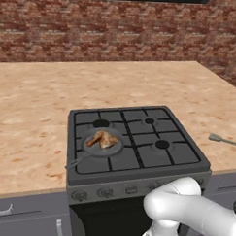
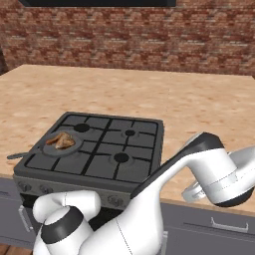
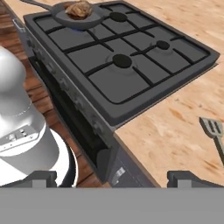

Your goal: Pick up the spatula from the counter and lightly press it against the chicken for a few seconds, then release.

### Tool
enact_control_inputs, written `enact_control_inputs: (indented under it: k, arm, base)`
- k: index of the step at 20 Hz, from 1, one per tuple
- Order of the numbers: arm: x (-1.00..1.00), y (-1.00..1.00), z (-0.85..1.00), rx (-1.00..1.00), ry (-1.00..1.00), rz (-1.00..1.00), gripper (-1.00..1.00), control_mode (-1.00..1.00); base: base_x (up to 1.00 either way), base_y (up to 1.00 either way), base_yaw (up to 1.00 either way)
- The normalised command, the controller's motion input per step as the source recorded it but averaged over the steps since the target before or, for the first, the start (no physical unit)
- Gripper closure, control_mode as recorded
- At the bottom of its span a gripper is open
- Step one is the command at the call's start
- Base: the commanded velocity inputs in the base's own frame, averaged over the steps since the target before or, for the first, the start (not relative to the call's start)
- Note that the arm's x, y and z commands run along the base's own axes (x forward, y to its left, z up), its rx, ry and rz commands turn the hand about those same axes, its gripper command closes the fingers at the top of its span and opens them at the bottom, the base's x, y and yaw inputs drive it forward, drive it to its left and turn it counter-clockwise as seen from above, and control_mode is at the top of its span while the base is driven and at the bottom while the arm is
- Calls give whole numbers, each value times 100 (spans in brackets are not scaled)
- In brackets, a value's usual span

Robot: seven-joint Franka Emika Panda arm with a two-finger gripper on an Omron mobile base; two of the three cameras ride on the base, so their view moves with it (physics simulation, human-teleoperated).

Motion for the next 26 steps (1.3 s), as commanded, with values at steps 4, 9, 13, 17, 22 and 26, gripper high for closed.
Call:
enact_control_inputs:
  k: [4, 9, 13, 17, 22, 26]
  arm:
    - [0, -9, 0, 0, 0, 0, -100, -100]
    - [1, -2, 0, 0, -2, -6, -100, -100]
    - [5, -5, 0, 0, 0, -10, -100, -100]
    - [13, -10, -5, 0, 0, -12, -100, -100]
    - [15, -4, -9, 0, 0, -9, -100, -100]
    - [17, -1, -17, 0, 0, -3, -100, -100]
  base:
    - [0, 0, 0]
    - [0, 0, 0]
    - [0, 0, 0]
    - [0, 0, 0]
    - [0, 0, 0]
    - [0, 0, 0]
